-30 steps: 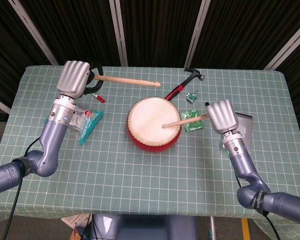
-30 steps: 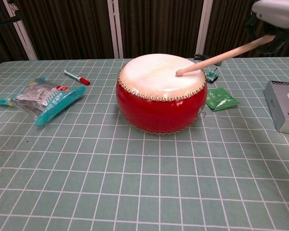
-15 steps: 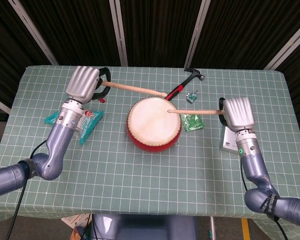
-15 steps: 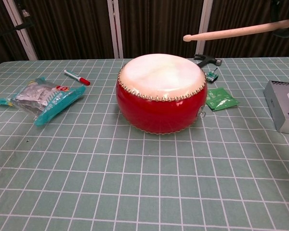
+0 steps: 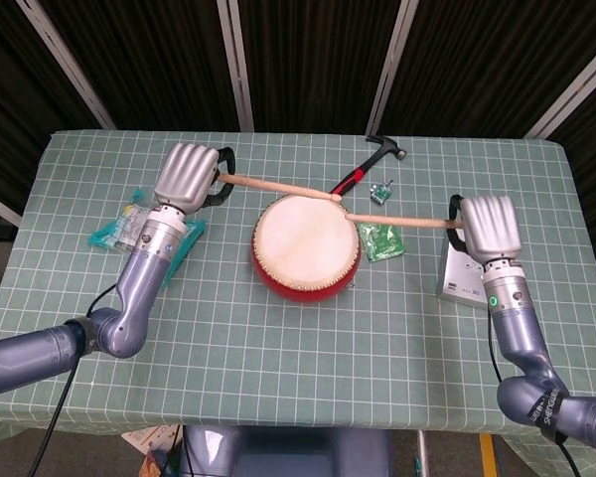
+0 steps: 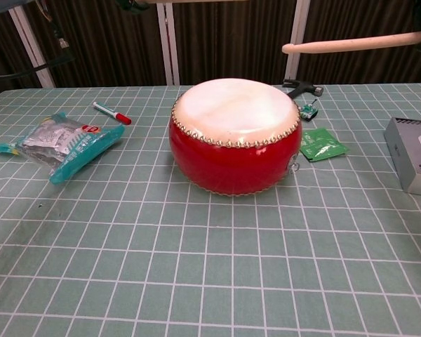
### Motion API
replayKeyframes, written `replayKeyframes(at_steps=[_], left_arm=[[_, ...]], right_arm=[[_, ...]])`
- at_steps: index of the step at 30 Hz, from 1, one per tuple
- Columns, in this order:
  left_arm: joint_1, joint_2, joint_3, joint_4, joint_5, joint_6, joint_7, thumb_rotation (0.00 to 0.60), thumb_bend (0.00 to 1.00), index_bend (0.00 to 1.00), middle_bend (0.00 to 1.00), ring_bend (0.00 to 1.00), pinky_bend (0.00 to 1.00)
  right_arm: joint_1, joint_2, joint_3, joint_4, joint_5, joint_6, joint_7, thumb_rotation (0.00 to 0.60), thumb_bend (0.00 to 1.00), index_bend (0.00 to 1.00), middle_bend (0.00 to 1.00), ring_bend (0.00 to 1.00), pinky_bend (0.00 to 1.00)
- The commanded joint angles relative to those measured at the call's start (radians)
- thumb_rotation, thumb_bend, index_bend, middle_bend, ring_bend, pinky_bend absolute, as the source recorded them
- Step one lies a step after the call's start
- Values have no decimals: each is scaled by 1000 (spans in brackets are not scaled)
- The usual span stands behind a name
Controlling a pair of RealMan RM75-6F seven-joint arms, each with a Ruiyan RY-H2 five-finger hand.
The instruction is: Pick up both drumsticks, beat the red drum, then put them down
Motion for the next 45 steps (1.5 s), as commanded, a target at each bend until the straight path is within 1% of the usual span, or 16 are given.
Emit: replayKeyframes(at_steps=[1,5,7,9,11,13,15,16,18,19,22,24,28,32,41,45], left_arm=[[-14,-36,43,47,-38,-32,61,600,482,757,1000,1000,1000],[-61,-44,123,75,-227,-125,267,600,484,760,1000,1000,1000],[-114,-29,170,59,-428,-152,435,600,487,758,1000,1000,1000],[-190,-8,223,31,-650,-141,622,600,489,757,1000,1000,1000],[-231,-2,232,18,-764,-118,697,600,490,757,1000,1000,1000],[-251,1,202,12,-825,-93,696,600,490,757,1000,1000,1000],[-241,6,160,7,-796,-83,630,600,490,757,1000,1000,1000],[-229,7,137,5,-756,-79,582,600,490,757,1000,1000,1000],[-188,9,90,-9,-606,-57,445,600,490,758,1000,1000,1000],[-158,7,68,-19,-498,-33,356,600,490,758,1000,1000,1000],[-85,3,42,-38,-243,28,154,600,489,758,1000,1000,1000],[-53,8,36,-47,-134,58,70,600,489,758,1000,1000,1000],[-16,30,35,-80,-45,88,-1,600,489,757,1000,1000,1000],[34,69,60,-138,40,126,-39,600,490,757,1000,1000,1000],[174,181,150,-302,134,195,-68,600,489,750,1000,1000,1000],[235,227,196,-367,159,218,-70,600,490,741,1000,1000,1000]], right_arm=[[-3,-1,-7,15,0,-6,6,600,558,927,1000,1000,1000],[-6,-5,-18,36,-1,-16,15,600,558,927,1000,1000,1000],[-9,-4,-22,40,0,-21,20,600,558,927,1000,1000,1000],[-11,0,-27,43,1,-24,22,600,557,927,1000,1000,1000],[-13,4,-28,43,2,-25,24,600,557,927,1000,1000,1000],[-15,9,-30,42,2,-24,23,600,557,927,1000,1000,1000],[-17,12,-30,39,1,-22,26,600,558,927,1000,1000,1000],[-19,12,-30,38,0,-20,28,600,558,927,1000,1000,1000],[-22,11,-33,35,-2,-12,25,600,558,927,1000,1000,1000],[-23,9,-35,34,-3,-8,22,600,558,927,1000,1000,1000],[-25,4,-37,28,-4,7,12,600,558,927,1000,1000,1000],[-27,2,-36,20,-4,18,6,600,558,927,1000,1000,1000],[-28,7,-33,1,-9,35,-3,600,559,927,1000,1000,1000],[-36,17,-29,-25,-19,54,2,600,558,927,1000,1000,1000],[-84,61,-44,-80,-39,77,47,600,558,927,1000,1000,1000],[-120,90,-76,-112,-86,73,88,600,559,927,1000,1000,1000]])
